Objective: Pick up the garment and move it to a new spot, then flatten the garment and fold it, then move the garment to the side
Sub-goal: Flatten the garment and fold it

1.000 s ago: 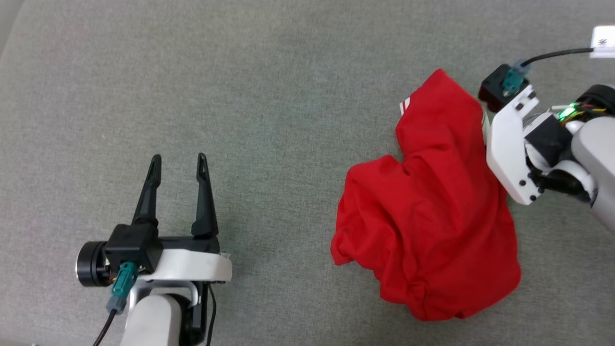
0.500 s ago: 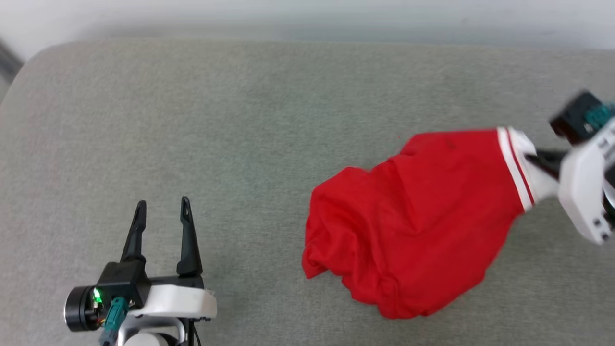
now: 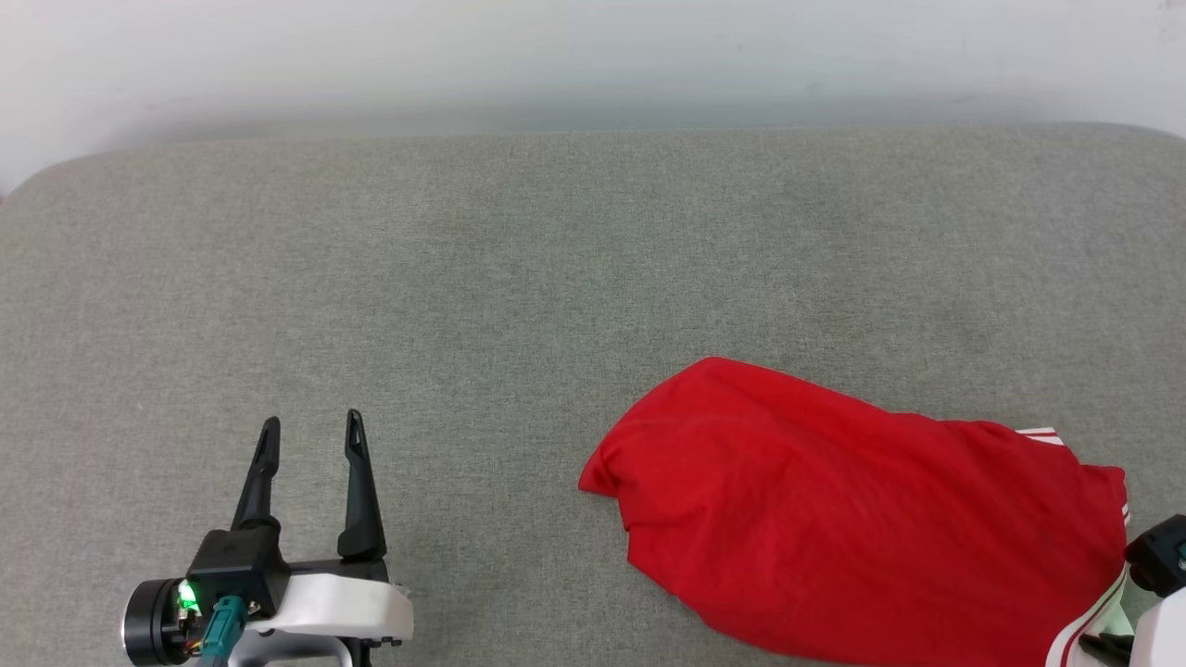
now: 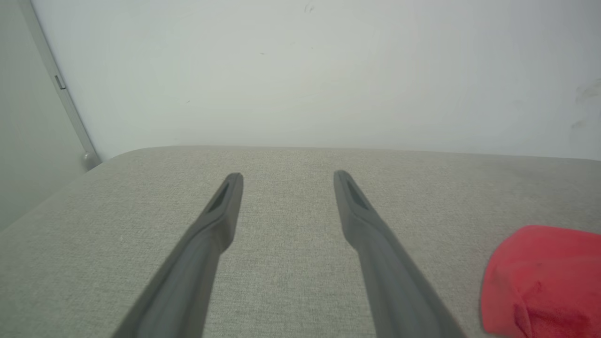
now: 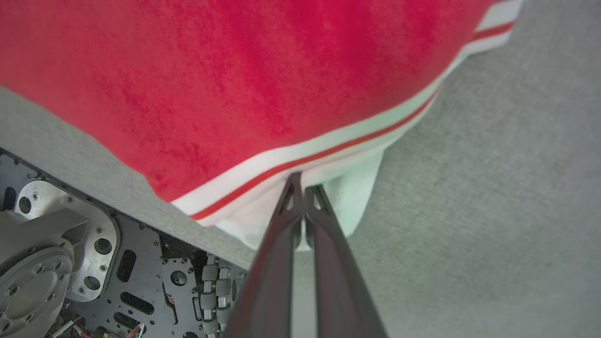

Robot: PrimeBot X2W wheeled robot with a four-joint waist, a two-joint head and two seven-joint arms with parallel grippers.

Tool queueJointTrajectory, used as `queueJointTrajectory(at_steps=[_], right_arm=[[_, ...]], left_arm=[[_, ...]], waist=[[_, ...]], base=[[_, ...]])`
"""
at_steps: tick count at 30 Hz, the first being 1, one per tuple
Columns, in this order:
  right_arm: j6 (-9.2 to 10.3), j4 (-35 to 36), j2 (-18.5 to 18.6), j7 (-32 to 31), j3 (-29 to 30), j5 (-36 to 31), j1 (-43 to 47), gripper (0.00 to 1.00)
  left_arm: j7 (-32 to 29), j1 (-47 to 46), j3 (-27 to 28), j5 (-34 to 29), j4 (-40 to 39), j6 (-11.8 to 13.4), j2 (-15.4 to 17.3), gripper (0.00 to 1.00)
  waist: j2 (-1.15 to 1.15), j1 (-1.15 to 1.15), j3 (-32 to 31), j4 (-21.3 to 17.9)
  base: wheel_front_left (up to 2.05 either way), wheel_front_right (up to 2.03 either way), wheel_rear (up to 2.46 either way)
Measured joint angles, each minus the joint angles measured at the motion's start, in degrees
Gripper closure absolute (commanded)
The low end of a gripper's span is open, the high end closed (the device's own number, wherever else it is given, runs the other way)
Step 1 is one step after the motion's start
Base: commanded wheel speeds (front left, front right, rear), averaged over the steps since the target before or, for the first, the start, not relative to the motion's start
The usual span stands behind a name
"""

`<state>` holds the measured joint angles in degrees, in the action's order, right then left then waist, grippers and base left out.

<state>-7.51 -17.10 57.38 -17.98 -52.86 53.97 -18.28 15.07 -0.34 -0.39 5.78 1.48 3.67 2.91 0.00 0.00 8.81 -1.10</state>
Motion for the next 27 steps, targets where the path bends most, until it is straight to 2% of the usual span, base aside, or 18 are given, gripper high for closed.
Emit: queueJointTrajectory(at_steps=[2,3,4,10,15,18,27], right_arm=[[0.00,-1.6,-1.8,0.9,1.8,-0.2,2.2,1.00],[-0.01,-2.3,-2.3,1.6,2.9,-0.7,2.7,0.85],[-0.01,-2.8,-3.0,2.5,4.3,-1.1,3.3,0.00],[-0.01,-1.8,-4.5,8.7,14.0,-7.0,3.9,0.00],[-0.01,1.7,-7.3,13.8,25.9,-14.9,3.1,0.00],[-0.01,4.6,-12.6,16.7,33.4,-21.7,3.0,0.00],[-0.01,15.4,-34.8,25.5,49.1,-40.3,6.7,0.00]], left_arm=[[0.0,0.0,-0.1,0.0,0.4,-0.1,0.0,0.00],[0.0,0.0,-0.2,0.0,0.5,-0.2,0.0,0.00],[0.0,0.0,-0.2,0.0,0.6,-0.2,0.0,0.00],[0.0,0.9,0.0,-0.5,1.4,-0.4,0.0,0.00],[0.0,1.3,-0.1,-0.5,1.5,-0.4,0.0,0.00],[0.0,1.4,-0.3,-0.5,1.6,-0.4,0.0,0.00],[0.0,1.5,-0.7,-0.9,1.8,-0.4,0.0,0.00]], waist=[[0.00,0.00,-0.1,0.1],[0.00,0.00,-0.2,0.1],[0.00,0.00,-0.3,0.1],[0.00,0.00,-1.6,0.1],[0.00,0.00,-2.7,0.4],[0.00,0.00,-3.0,0.8],[0.00,0.00,-3.3,2.0]], base=[[0.00,0.00,0.00],[0.00,0.00,0.00],[0.00,0.00,0.00],[0.00,0.00,0.00],[0.00,0.00,0.00],[0.00,0.00,0.00],[0.00,0.00,0.00]])
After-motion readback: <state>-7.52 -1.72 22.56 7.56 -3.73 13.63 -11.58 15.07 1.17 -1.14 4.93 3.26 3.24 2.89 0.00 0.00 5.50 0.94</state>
